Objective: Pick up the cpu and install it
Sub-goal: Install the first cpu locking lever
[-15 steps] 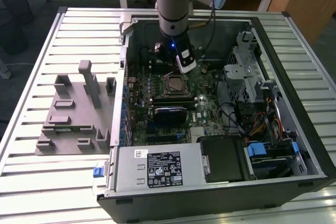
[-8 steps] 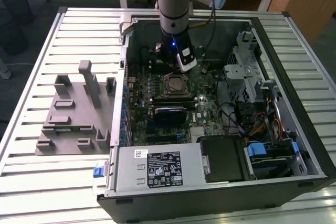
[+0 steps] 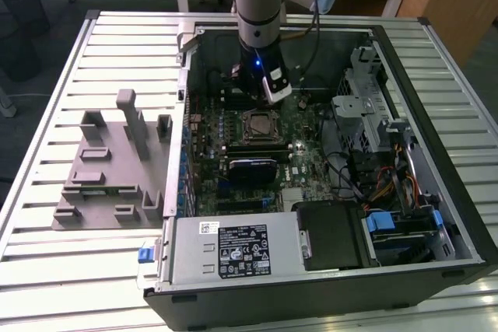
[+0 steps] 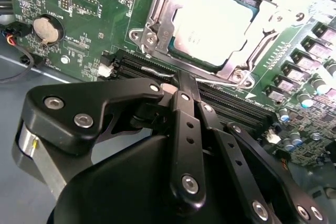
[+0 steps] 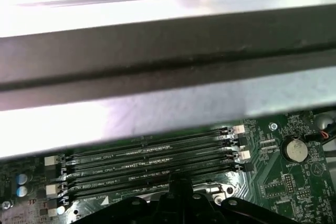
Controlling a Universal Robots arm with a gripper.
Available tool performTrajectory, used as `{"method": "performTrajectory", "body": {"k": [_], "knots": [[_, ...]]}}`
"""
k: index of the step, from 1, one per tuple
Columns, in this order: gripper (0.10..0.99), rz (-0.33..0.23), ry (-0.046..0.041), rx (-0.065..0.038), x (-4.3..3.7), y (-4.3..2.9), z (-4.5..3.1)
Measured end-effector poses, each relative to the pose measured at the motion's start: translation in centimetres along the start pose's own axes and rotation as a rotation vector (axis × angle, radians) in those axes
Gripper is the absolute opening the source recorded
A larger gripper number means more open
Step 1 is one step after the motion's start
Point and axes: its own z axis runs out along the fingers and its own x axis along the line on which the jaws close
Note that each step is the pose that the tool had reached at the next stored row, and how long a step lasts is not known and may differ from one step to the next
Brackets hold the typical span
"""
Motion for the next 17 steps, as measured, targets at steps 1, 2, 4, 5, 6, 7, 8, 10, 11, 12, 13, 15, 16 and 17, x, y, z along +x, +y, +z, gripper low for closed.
{"method": "performTrajectory", "body": {"k": [1,2,4,5,6,7,8,10,11,12,13,15,16,17], "knots": [[0.106,0.001,-0.0013,0.006,-0.03,0.09,0.05],[0.106,0.002,-0.0027,0.012,-0.07,0.19,0.09],[0.106,0.004,-0.0056,0.027,-0.13,0.33,0.15],[0.106,0.006,-0.0070,0.032,-0.15,0.38,0.18],[0.106,0.009,-0.0084,0.038,-0.15,0.43,0.20],[0.106,0.012,-0.0098,0.042,-0.16,0.46,0.23],[0.106,0.015,-0.0108,0.045,-0.17,0.48,0.24],[0.106,0.016,-0.0110,0.045,-0.17,0.48,0.24],[0.106,0.016,-0.0110,0.045,-0.17,0.48,0.23],[0.106,0.017,-0.0111,0.045,-0.17,0.48,0.24],[0.106,0.020,-0.0118,0.046,-0.17,0.48,0.26],[0.106,0.043,-0.0156,0.047,-0.16,0.49,0.31],[0.106,0.052,-0.0173,0.048,-0.17,0.52,0.34],[0.106,0.059,-0.0186,0.049,-0.17,0.56,0.36]]}}
